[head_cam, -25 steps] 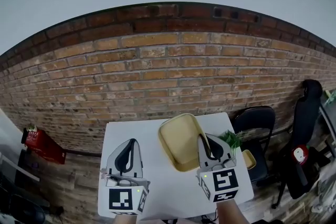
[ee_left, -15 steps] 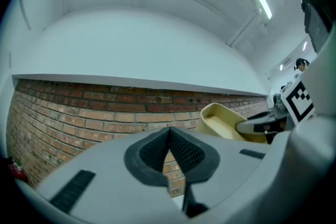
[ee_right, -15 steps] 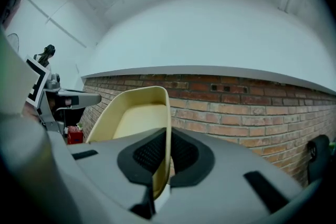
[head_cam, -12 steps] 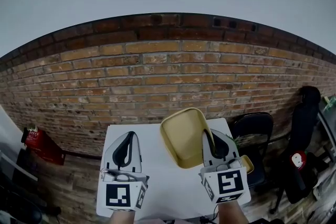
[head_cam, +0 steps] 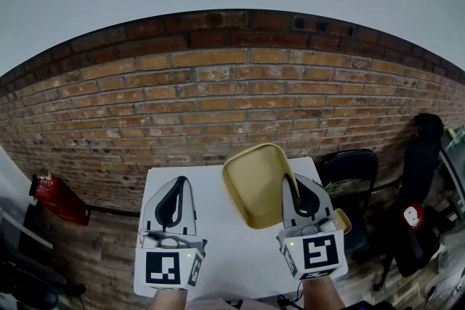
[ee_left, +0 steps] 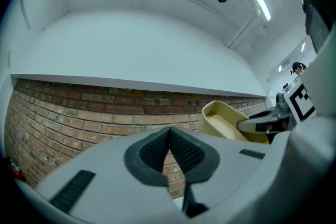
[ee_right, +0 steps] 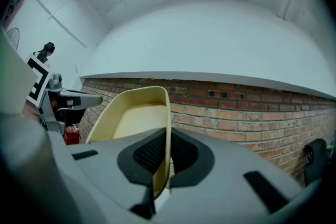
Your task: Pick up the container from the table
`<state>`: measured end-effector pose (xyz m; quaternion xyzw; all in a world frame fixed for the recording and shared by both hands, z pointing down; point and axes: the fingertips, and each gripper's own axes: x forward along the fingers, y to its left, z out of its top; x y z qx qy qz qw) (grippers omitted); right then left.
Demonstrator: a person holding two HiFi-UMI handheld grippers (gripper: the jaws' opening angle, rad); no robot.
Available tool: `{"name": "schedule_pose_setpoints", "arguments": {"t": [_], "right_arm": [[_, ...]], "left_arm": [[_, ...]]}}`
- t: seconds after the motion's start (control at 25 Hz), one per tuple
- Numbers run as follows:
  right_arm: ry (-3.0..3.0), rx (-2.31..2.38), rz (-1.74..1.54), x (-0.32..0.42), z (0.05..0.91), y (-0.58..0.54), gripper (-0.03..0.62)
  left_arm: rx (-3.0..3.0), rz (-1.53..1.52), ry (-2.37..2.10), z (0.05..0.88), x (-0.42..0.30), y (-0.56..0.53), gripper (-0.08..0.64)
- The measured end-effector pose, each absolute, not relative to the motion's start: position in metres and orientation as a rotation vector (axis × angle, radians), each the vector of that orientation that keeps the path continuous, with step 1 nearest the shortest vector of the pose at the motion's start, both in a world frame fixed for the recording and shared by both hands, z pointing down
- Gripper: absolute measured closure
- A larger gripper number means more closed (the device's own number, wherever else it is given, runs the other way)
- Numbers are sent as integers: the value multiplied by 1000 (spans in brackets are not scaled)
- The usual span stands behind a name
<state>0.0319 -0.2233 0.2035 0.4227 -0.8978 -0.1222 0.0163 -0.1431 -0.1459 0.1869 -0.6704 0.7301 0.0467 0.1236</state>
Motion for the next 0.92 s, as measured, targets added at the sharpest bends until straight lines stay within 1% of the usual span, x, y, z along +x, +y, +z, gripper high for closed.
{"name": "schedule_pose_setpoints", "arguments": {"t": [0.92], "right_arm": [[-2795,1325,-389,23,203,-224,589]], "left_arm": [[-1970,139,2124,192,-150,-149,551]]}}
